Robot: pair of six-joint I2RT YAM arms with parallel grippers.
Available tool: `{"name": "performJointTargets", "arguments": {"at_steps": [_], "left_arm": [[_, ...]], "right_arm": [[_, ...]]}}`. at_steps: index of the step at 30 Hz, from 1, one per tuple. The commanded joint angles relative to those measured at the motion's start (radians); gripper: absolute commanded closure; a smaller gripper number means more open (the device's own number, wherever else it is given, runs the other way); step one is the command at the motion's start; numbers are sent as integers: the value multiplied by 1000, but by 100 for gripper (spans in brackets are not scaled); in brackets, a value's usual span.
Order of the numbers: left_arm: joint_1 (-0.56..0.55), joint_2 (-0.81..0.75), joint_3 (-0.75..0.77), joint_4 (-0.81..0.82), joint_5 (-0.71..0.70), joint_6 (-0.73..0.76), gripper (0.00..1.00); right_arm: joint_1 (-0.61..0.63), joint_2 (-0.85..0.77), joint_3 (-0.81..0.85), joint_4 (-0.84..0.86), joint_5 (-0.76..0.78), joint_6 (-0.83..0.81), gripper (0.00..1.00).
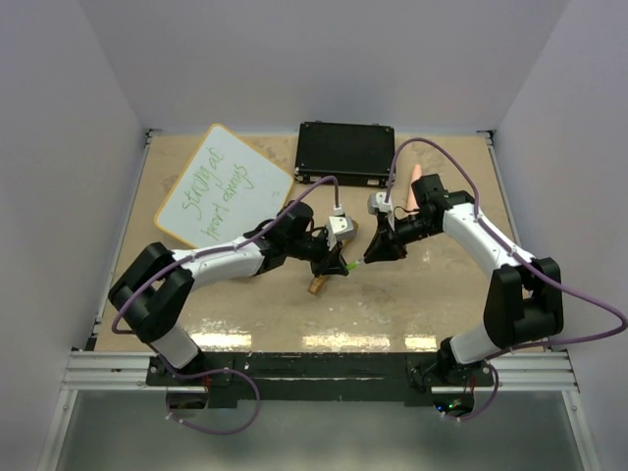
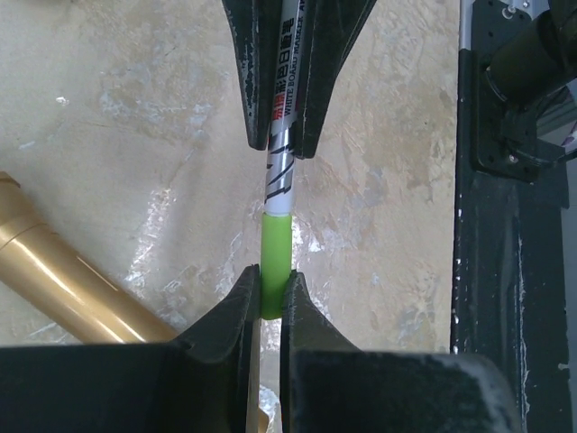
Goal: Write a sentence on the whiteboard
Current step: Put down the whiteboard marker at the center of the board.
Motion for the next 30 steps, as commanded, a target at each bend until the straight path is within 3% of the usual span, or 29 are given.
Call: {"name": "performJointTargets", "arguments": {"at_steps": [1, 14, 18, 24, 27, 29, 30], "left_arm": [[-39, 4, 165, 495, 119, -146, 100], [-62, 51, 293, 653, 99, -151, 100], [-63, 85, 414, 644, 111, -140, 100], [-68, 183, 570, 743, 169, -249, 100], [-68, 177, 564, 693, 171, -238, 100], [-65, 113, 481, 557, 153, -185, 98], [-62, 84, 437, 511, 110, -125, 85]], "right_arm": [[44, 23, -1, 26, -70, 24, 100], [50, 57, -2, 21, -91, 26, 100], [67, 65, -2, 26, -88, 29, 100], [68, 68, 1, 26, -83, 32, 100], [42, 47, 6, 41, -61, 47, 100], [5, 13, 4, 49, -53, 64, 100], [-31, 2, 3, 61, -35, 73, 100]]}}
